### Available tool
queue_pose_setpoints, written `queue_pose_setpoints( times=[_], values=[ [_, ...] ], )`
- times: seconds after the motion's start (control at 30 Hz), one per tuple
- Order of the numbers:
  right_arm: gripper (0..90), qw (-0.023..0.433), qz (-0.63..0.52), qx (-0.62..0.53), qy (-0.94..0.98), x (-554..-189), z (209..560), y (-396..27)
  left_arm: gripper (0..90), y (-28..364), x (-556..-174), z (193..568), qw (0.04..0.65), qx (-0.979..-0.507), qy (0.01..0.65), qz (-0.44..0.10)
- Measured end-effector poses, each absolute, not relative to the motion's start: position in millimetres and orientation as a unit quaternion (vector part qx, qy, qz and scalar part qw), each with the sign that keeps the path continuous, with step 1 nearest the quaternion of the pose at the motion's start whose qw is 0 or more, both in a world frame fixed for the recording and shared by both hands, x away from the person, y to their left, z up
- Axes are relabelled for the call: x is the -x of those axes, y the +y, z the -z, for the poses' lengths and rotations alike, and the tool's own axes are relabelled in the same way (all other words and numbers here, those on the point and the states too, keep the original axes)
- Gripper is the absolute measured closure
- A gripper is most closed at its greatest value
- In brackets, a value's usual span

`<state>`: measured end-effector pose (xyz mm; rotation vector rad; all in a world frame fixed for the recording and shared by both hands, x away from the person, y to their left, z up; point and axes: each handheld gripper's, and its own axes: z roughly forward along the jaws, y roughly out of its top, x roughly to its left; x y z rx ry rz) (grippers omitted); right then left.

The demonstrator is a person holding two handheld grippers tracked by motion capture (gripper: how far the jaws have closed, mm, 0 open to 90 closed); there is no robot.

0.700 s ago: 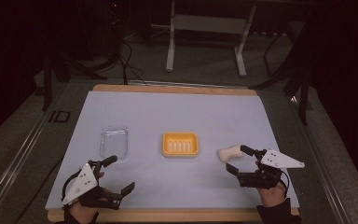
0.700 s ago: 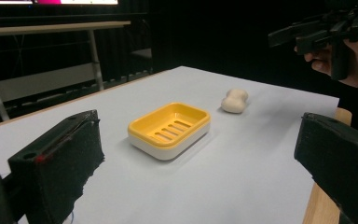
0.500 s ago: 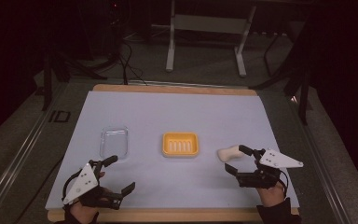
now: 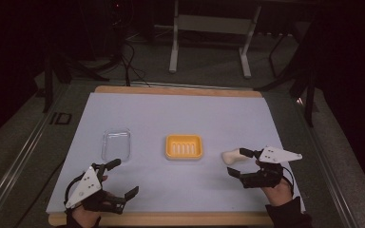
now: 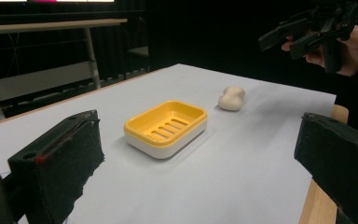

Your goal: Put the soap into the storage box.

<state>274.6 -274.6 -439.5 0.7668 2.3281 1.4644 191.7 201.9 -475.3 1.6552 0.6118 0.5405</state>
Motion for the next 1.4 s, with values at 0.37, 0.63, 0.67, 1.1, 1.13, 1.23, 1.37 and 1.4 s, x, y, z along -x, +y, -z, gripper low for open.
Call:
queue_pose_setpoints(
  times=[0.37, 0.63, 0.67, 1.1, 1.13, 1.23, 1.37, 1.4],
  values=[
    [12.9, 0.091, -0.450, -0.207, 0.864, -282.3, 421.8, -281.0, 1.2, 200.9, -193.0, 476.1, 0.597, -0.721, 0.264, -0.234],
    [12.9, 0.055, -0.383, -0.154, 0.909, -285.2, 422.0, -271.6, 1.2, 200.6, -193.1, 476.5, 0.597, -0.722, 0.263, -0.231],
    [12.9, 0.055, -0.374, -0.149, 0.914, -285.4, 422.1, -270.2, 1.2, 200.6, -193.1, 476.5, 0.597, -0.722, 0.263, -0.231],
    [13.9, 0.033, -0.269, -0.090, 0.958, -292.2, 425.4, -256.0, 1.2, 200.0, -193.4, 476.9, 0.596, -0.724, 0.263, -0.229],
    [13.9, 0.028, -0.263, -0.091, 0.960, -293.4, 425.3, -255.4, 1.2, 199.9, -193.4, 476.9, 0.596, -0.724, 0.263, -0.229],
    [14.0, 0.020, -0.238, -0.099, 0.966, -296.3, 425.6, -252.8, 1.2, 199.9, -193.5, 477.0, 0.596, -0.724, 0.263, -0.229],
    [14.4, 0.001, -0.208, -0.130, 0.969, -304.4, 422.9, -250.1, 1.2, 199.7, -193.8, 477.1, 0.595, -0.725, 0.263, -0.228],
    [14.4, -0.002, -0.205, -0.130, 0.970, -305.3, 422.5, -249.8, 1.2, 199.6, -193.8, 477.1, 0.595, -0.725, 0.262, -0.228]
  ],
)
